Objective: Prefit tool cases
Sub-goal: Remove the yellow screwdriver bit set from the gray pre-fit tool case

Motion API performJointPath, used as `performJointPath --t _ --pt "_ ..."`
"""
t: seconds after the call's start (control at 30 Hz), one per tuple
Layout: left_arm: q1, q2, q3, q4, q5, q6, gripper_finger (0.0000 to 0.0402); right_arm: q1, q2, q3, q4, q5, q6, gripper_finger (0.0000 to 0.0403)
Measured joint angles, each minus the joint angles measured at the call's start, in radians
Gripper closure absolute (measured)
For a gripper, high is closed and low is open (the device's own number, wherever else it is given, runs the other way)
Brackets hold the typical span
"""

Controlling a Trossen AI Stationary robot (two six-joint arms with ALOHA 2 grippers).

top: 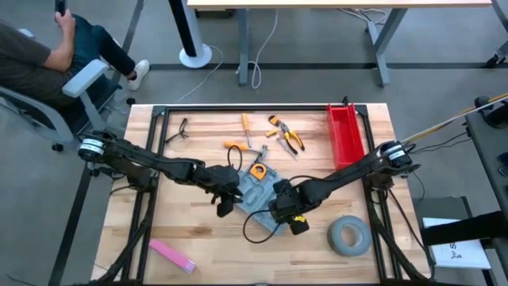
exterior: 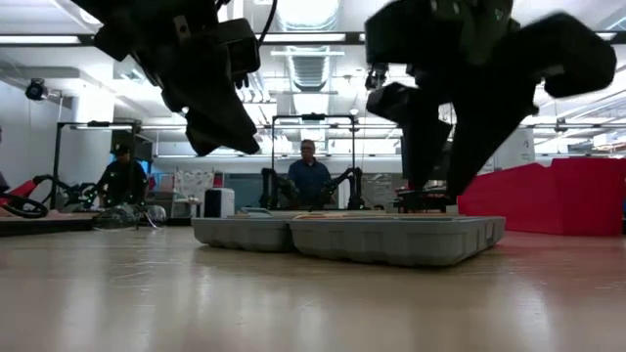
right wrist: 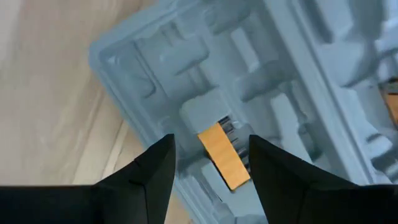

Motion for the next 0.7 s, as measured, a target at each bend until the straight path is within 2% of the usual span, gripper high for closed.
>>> performJointPath --t 0.2,0.57,0.7 --pt "0.0 0.0 0.0 0.002 0.0 -0.004 0.0264 -0.012 0.051 -0.001 -0.003 -0.02 -0.039 0.0224" --pt "0.0 0.0 0.0 0.009 0.0 -0.008 0.0264 -0.042 0.053 -0.005 0.0 -0.022 -0.105 0.0229" --pt "0.0 0.0 0.0 0.01 0.0 -0.008 0.0264 -0.051 0.061 -0.007 0.005 -0.075 -0.121 0.0237"
